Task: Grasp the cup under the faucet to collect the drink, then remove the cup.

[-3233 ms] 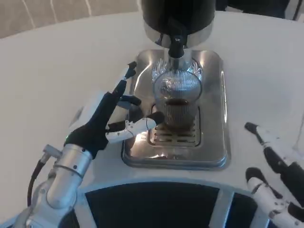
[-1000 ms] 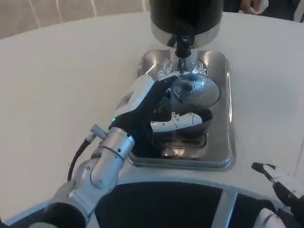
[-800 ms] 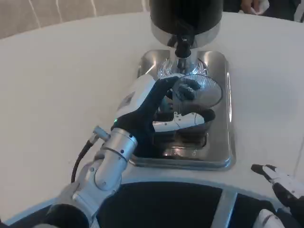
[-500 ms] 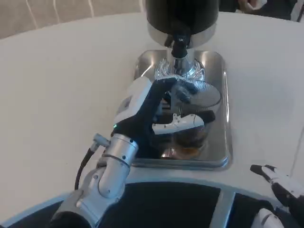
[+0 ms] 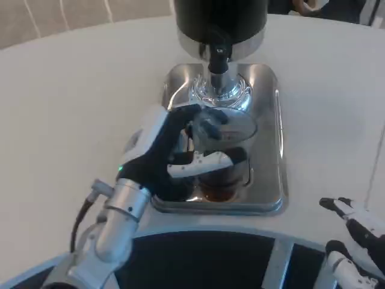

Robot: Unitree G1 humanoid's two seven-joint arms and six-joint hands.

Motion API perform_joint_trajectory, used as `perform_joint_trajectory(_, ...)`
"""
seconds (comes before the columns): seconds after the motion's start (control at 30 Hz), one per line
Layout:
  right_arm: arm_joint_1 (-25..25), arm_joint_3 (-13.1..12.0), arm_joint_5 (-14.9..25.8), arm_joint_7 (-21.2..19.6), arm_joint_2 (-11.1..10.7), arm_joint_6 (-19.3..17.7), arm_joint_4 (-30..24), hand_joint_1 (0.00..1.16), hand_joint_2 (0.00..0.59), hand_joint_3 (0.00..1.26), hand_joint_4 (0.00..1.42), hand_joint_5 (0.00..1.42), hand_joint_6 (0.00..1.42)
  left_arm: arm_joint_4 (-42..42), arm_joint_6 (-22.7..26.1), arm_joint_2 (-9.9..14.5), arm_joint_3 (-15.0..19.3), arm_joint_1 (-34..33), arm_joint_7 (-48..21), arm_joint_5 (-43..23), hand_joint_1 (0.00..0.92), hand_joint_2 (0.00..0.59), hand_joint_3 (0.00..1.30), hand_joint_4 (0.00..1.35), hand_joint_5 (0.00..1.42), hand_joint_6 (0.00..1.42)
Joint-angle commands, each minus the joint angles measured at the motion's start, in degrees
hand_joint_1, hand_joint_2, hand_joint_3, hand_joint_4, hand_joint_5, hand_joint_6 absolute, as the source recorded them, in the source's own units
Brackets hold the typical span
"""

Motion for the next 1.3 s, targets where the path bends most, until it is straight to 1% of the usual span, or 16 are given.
perform_joint_trajectory(0.03,-2.2,2.2,-2.5,0.6,2.5,1.5,-0.8,0.04,0.583,0.07,0.00,0.00,0.03,-2.6,-2.3,2.9,2.2,3.1,-2.6,-2.3,0.631,0.022,0.94,1.11,1.40,1.42)
perform_joint_trajectory(0.17,-3.4,4.0,-4.1,0.6,2.2,2.7,-0.8,0.04,0.579,0.07,0.00,0.00,0.03,-4.9,-3.3,4.5,4.0,4.9,-4.4,-3.9,0.635,0.015,0.94,1.11,1.40,1.42)
perform_joint_trajectory(0.2,-3.7,4.4,-4.5,0.6,2.1,3.1,-0.8,0.04,0.574,0.06,0.00,0.00,0.03,-5.7,-3.8,5.3,4.8,5.6,-4.9,-4.5,0.639,0.006,0.93,1.11,1.40,1.42)
perform_joint_trajectory(0.3,-5.1,6.2,-6.2,0.6,1.7,4.6,-0.8,0.04,0.567,0.06,0.00,0.00,0.03,-7.4,-4.9,6.6,6.6,7.3,-6.4,-6.0,0.641,0.002,0.93,1.11,1.40,1.42)
perform_joint_trajectory(0.53,-6.7,9.4,-9.3,0.6,0.8,7.5,-0.8,0.03,0.562,0.05,0.00,0.00,0.03,-10.3,-6.4,8.5,10.1,10.2,-9.4,-8.7,0.647,0.000,0.93,1.10,1.40,1.42)
perform_joint_trajectory(0.67,-9.1,11.4,-11.4,1.4,-0.3,9.6,-0.8,0.03,0.560,0.05,0.00,0.00,0.03,-11.1,-7.2,9.6,11.7,11.3,-10.7,-10.2,0.655,0.000,0.93,1.10,1.39,1.42)
perform_joint_trajectory(0.9,-12.7,13.9,-14.3,3.0,-1.8,12.7,-0.8,0.03,0.560,0.05,0.00,0.00,0.03,-12.1,-8.8,10.5,13.9,12.7,-12.5,-11.6,0.658,0.000,0.93,1.10,1.39,1.42)
perform_joint_trajectory(1.03,-15.3,15.8,-15.9,4.3,-3.6,13.5,-0.8,0.03,0.555,0.05,0.00,0.00,0.03,-15.2,-10.0,11.1,15.3,15.8,-14.1,-13.3,0.658,0.000,0.93,1.10,1.39,1.42)
perform_joint_trajectory(1.17,-16.0,16.8,-16.3,4.6,-4.5,14.1,-0.8,0.02,0.551,0.05,0.00,0.00,0.03,-18.5,-10.7,11.2,16.3,18.5,-15.2,-13.8,0.661,0.000,0.93,1.10,1.39,1.42)
perform_joint_trajectory(1.3,-15.8,17.6,-15.6,4.3,-5.8,14.0,-0.8,0.02,0.550,0.05,0.00,0.00,0.03,-22.2,-11.1,11.4,17.1,21.3,-15.9,-14.0,0.664,0.000,0.93,1.10,1.39,1.42)
